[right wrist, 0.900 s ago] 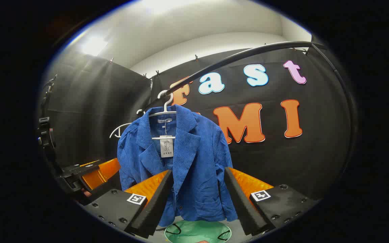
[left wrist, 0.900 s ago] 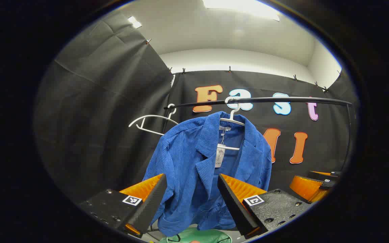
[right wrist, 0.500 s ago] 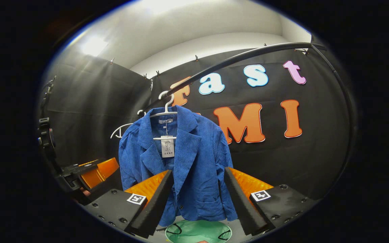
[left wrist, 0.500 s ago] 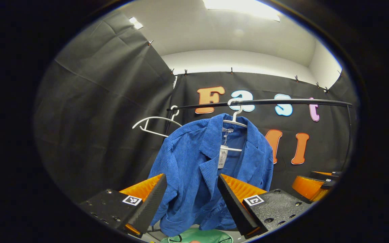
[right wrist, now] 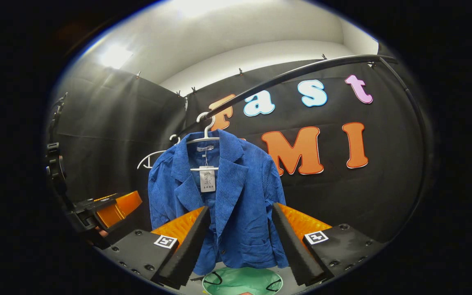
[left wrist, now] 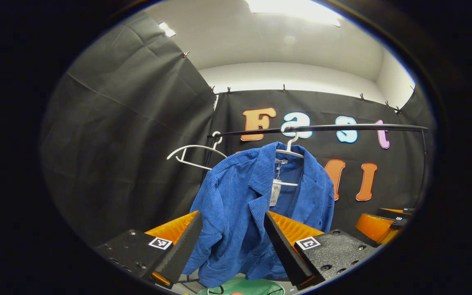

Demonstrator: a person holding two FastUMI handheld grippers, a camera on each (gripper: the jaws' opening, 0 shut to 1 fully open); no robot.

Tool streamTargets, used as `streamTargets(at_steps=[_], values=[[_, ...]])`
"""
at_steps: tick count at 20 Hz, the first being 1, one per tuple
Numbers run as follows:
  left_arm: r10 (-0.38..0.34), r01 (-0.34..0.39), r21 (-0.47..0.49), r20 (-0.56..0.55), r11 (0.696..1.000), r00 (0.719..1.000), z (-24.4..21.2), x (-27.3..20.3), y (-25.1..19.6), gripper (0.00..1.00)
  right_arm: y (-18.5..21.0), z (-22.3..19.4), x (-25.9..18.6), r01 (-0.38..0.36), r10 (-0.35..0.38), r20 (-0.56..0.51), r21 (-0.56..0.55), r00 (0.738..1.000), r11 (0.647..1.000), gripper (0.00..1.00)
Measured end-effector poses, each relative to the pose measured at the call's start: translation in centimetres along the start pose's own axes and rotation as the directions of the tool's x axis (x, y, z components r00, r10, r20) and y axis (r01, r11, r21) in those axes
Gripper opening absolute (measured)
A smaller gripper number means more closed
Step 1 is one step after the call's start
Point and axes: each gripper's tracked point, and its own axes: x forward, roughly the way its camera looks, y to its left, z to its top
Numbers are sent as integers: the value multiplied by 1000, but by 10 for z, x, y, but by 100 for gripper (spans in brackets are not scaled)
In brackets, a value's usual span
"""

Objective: Grasp the clothes on the hanger with both hands and then place them into the laundry hamper below.

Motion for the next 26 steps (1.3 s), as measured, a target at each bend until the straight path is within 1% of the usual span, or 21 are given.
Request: streamTargets(at_steps=[4, 5, 6, 9, 10, 11, 12, 15, 18, 19, 20, 21, 22, 23, 24, 26], values=[[12, -12, 4, 5, 1000, 1000, 2, -1, 5, 92, 3, -1, 0, -8, 8, -1, -2, 1000, 1000, 97], [15, -15, 3, 7, 1000, 1000, 3, -2, 6, 95, 3, -1, -1, -9, 9, -2, -1, 1000, 1000, 97], [16, -16, 2, 9, 1000, 1000, 4, 0, 6, 92, 3, -1, -1, -8, 8, -1, 0, 1000, 1000, 97], [21, -21, 1, 12, 1000, 1000, 5, 0, 8, 92, 0, -1, -2, -7, 7, 1, 1, 1000, 1000, 97], [24, -24, 0, 15, 1000, 1000, 5, 1, 10, 95, -1, 0, -1, -5, 5, 3, -1, 1000, 1000, 97], [24, -24, -6, 18, 1000, 1000, 6, 3, 10, 95, -2, 0, -1, -3, 3, 5, -3, 1000, 1000, 97], [20, -20, -13, 22, 1000, 1000, 7, 5, 10, 92, -2, 2, 2, -1, 1, 6, -6, 1000, 1000, 97], [7, -7, -28, 23, 1000, 1000, 7, 14, 13, 92, 1, 10, 14, -2, 2, 17, -6, 1000, 1000, 97], [3, -3, -36, 18, 999, 1000, 6, 29, 18, 92, 2, 17, 35, 11, -10, 30, -33, 999, 999, 97], [-5, 5, -33, 7, 999, 1000, 0, 34, 19, 92, 6, 16, 45, 6, -5, 27, -39, 1000, 999, 97], [-16, 16, -30, -6, 999, 1000, -6, 39, 21, 95, 9, 13, 57, 5, -4, 21, -34, 1000, 999, 97], [-34, 34, -29, -21, 999, 999, -13, 45, 22, 95, 10, 8, 69, 15, -15, 12, -21, 1000, 1000, 97], [-64, 63, -31, -41, 998, 997, -21, 50, 21, 95, 12, 1, 82, 31, -31, -2, -2, 1000, 1000, 89], [-94, 92, -34, -56, 995, 994, -28, 55, 21, 92, 17, -7, 97, 44, -43, -12, 18, 999, 999, 89], [-122, 119, -39, -70, 992, 990, -34, 60, 22, 92, 22, -15, 110, 54, -53, -21, 33, 998, 998, 97], [-180, 176, -44, -90, 983, 980, -42, 71, 24, 95, 35, -36, 137, 80, -78, -55, 40, 995, 996, 97]])
